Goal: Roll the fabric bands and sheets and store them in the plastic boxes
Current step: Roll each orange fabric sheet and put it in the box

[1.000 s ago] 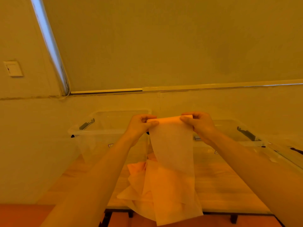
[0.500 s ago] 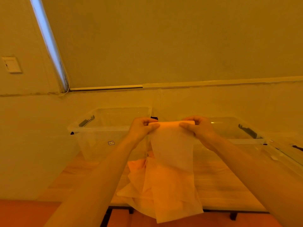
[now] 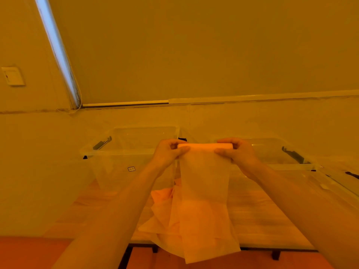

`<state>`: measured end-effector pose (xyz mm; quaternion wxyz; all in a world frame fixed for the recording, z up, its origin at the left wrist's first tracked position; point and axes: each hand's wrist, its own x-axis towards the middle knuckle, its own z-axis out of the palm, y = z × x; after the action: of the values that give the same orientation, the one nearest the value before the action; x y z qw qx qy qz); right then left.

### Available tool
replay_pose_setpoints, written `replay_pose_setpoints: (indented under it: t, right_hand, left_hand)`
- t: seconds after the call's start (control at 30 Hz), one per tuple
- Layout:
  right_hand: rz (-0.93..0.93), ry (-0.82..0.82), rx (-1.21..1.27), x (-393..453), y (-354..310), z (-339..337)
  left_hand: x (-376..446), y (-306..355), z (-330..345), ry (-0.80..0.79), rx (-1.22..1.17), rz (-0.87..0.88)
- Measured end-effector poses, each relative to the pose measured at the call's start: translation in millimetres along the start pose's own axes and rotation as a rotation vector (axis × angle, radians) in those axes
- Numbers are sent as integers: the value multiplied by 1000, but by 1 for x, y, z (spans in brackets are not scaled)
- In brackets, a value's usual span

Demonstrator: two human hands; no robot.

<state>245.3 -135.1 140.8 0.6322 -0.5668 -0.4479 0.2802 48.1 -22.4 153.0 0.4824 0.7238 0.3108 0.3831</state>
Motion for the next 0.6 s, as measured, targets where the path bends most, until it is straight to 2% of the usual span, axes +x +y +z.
replay_pose_setpoints:
  t: [0.33,0.6]
  right_hand:
    - [-15,48,-23,-3,-6,5]
    - [-1,-26,14,-1,1,2]
  left_hand:
    - [-1,1,-3,10,14,15]
    - [-1,-2,-5,44,13,-5]
